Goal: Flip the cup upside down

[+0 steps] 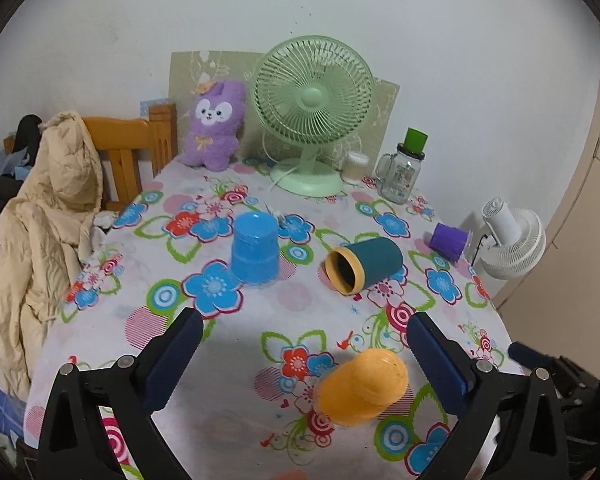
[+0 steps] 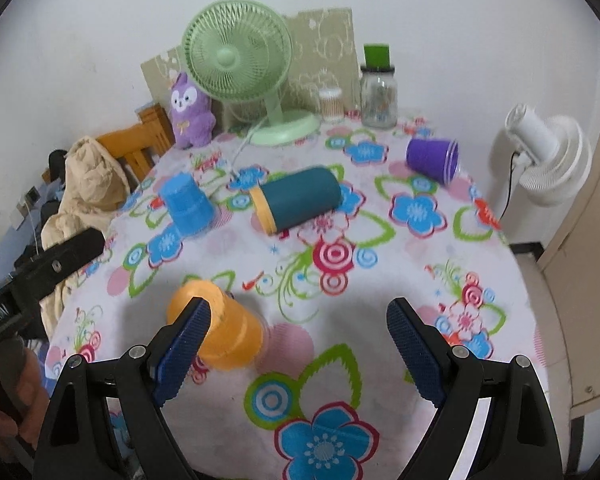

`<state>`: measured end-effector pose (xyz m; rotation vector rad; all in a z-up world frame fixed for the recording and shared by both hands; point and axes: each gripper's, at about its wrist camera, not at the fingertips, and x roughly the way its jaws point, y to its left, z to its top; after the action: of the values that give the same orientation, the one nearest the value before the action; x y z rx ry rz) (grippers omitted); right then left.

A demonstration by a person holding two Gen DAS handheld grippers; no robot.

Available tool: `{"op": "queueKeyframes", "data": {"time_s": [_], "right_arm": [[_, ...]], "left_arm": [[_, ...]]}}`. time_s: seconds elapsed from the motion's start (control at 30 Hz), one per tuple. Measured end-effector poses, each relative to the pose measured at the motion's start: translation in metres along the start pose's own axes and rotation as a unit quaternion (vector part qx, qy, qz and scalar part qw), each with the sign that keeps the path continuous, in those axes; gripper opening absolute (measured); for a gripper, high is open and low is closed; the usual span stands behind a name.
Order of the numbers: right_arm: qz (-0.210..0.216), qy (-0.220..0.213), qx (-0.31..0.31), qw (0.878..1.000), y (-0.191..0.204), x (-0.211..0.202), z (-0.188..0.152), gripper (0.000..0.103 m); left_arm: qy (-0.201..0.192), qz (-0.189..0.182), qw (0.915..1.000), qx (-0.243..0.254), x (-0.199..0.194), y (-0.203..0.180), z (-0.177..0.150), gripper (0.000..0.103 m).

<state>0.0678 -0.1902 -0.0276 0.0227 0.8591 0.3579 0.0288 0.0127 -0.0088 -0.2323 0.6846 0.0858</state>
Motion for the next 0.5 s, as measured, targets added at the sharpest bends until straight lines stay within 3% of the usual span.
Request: {"op": "queueKeyframes", "data": {"time_s": [0.33,0.5], "right_arm": [[0.002,-0.062,-0.019,0.998,0.021,-0.033,0.023,0.092],[-0.009,-0.098,-0.042,0.994,0.036,-0.050,0.029,0.100]], "left_arm": [[-0.045,0.010,0.9989,0.005,-0.025,0.011,0.009,0.103],[-0.073,0.012,0.9971,0.016,-0.038,0.012,0.013,0.103]]}}
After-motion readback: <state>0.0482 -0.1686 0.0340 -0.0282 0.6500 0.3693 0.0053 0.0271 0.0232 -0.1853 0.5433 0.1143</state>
